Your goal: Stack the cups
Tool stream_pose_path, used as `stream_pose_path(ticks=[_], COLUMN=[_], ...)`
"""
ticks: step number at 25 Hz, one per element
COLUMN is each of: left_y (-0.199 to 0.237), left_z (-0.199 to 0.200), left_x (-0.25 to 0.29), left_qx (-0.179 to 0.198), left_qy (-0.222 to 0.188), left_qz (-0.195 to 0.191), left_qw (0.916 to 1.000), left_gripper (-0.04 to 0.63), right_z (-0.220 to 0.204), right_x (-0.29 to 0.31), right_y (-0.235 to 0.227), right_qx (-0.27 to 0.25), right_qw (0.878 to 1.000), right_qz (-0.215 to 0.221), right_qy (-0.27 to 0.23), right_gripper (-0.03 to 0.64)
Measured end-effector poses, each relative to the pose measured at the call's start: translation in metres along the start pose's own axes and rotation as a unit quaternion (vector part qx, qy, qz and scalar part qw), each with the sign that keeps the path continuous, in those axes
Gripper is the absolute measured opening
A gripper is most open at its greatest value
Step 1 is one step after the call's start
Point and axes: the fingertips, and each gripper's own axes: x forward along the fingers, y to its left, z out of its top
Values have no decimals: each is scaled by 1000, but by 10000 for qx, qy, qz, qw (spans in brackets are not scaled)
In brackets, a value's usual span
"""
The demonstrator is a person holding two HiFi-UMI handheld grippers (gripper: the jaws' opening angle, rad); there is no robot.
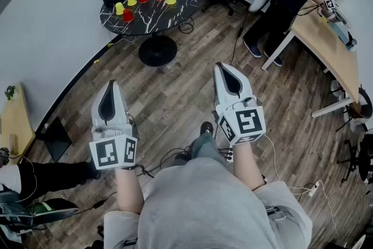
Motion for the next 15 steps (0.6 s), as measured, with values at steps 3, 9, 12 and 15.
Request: stream_pose_path(ticks=[3, 9, 12, 15], left_y=[-1, 3, 7, 11], left_z=[2, 3, 4, 4], left_x=[0, 3, 4, 6], left_qx=[9, 16, 24, 37], left_qy=[-1, -29, -36, -50], left_qz=[-19, -31, -24, -13], left_qw=[10000, 10000, 10000, 10000], left_gripper=[6, 6, 6, 6], right_z=[2, 5, 4, 3], right_x=[0, 5, 9, 13], right_y=[1, 2, 4, 8], right_qx=[-34, -49, -57, -45], right_qw=[10000, 10000, 10000, 10000], right_qz=[-8, -22, -19, 3], right_qy=[-8, -35, -8, -13], right_gripper=[-3, -3, -3, -3])
